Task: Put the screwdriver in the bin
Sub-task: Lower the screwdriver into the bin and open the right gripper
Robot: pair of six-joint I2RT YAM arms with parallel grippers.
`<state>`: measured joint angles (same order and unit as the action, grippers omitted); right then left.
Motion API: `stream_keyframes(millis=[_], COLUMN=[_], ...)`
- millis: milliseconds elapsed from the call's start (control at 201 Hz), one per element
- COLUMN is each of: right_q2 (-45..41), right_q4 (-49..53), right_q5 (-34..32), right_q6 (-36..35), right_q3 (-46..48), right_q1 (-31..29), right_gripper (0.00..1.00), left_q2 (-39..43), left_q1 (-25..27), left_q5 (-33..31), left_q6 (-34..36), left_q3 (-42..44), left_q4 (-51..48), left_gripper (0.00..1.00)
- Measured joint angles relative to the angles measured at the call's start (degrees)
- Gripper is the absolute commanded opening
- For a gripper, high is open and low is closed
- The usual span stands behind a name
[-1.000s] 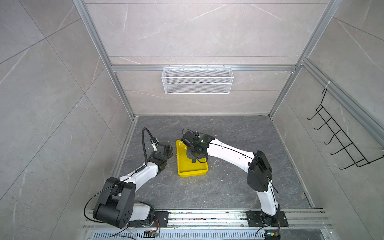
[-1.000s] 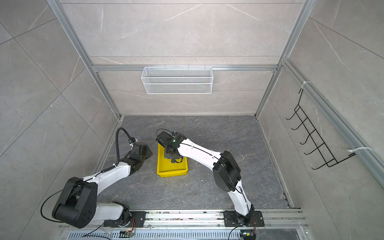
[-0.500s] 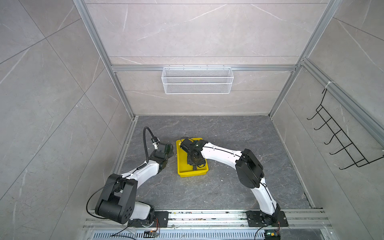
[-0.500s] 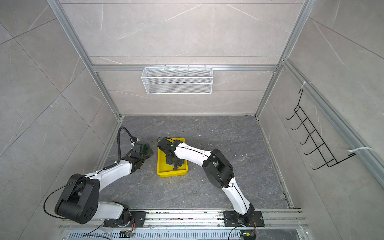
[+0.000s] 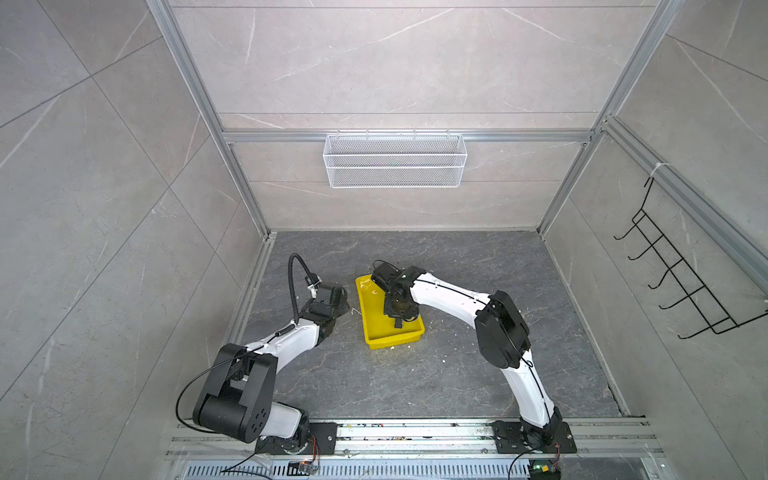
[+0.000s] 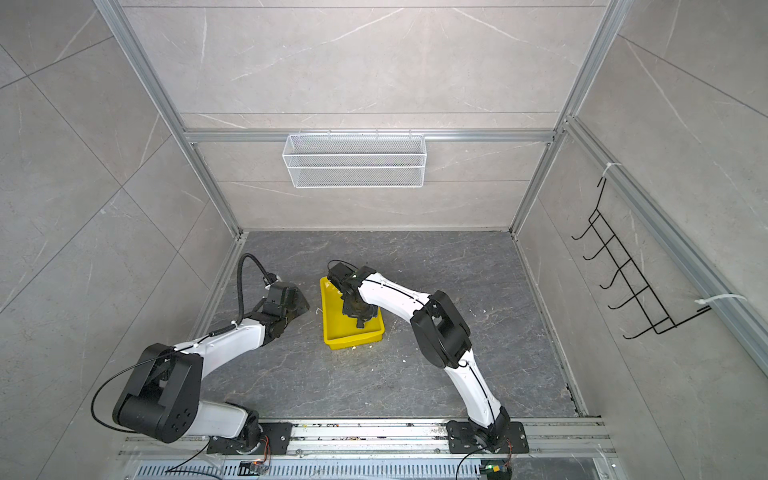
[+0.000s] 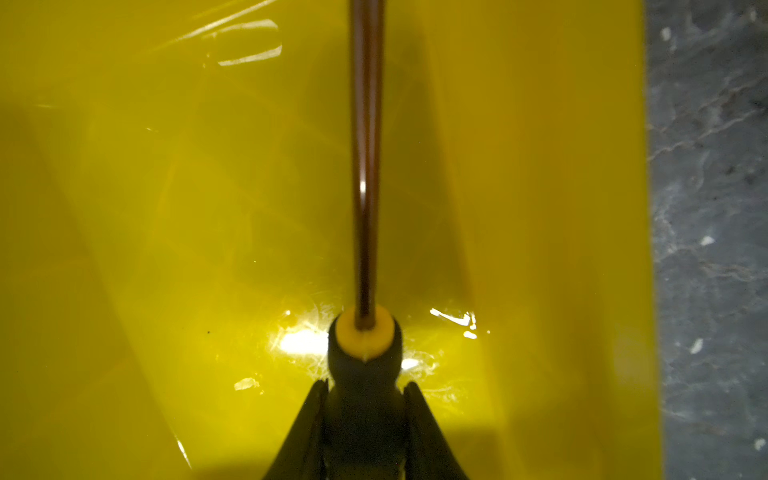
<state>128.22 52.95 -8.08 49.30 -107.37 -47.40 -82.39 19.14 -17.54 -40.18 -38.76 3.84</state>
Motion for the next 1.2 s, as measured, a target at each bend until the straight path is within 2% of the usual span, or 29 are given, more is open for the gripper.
stream_keyframes(millis=[194, 358, 493, 582, 647, 831, 956, 1204], right_q2=[0.00, 0.00, 0.00, 0.00, 0.00, 0.00, -0.44, -10.82], right_q4=[0.11, 0.11, 0.22, 0.83, 1.25, 3.28, 6.95, 10.38], right_q5=[0.20, 1.14, 1.77, 1.90, 1.92, 1.14, -1.66, -6.84], right_q6=[-0.02, -0.90, -1.51, -2.36, -2.75, -3.23, -5.16, -10.40], right_q3=[0.42, 0.44, 0.37, -0.02, -0.46, -1.53, -6.27, -15.43], right_q1=[-0.11, -0.11, -0.11, -0.11, -0.11, -0.09, 0.33, 6.51], right_gripper=[0.19, 0.23, 0.32, 0.45, 0.51, 0.52, 0.52, 0.53], left_q2=[-3.65, -7.19, -10.82, -12.11, -12.22, -11.85, -9.11, -6.80], left_q1=[0.00, 0.00, 0.02, 0.17, 0.24, 0.28, 0.28, 0.28], left_q5=[8.41, 16.28, 21.70, 23.98, 24.39, 23.56, 21.46, 19.56], left_q6=[2.08, 4.00, 5.07, 5.46, 5.55, 5.77, 5.81, 5.90], left_q3=[-1.92, -4.48, -7.23, -8.02, -8.04, -7.85, -6.23, -5.51], left_q4=[2.78, 4.90, 5.53, 5.60, 5.51, 5.46, 5.40, 5.57], left_gripper=[0.64, 0.64, 0.63, 0.63, 0.63, 0.64, 0.64, 0.64])
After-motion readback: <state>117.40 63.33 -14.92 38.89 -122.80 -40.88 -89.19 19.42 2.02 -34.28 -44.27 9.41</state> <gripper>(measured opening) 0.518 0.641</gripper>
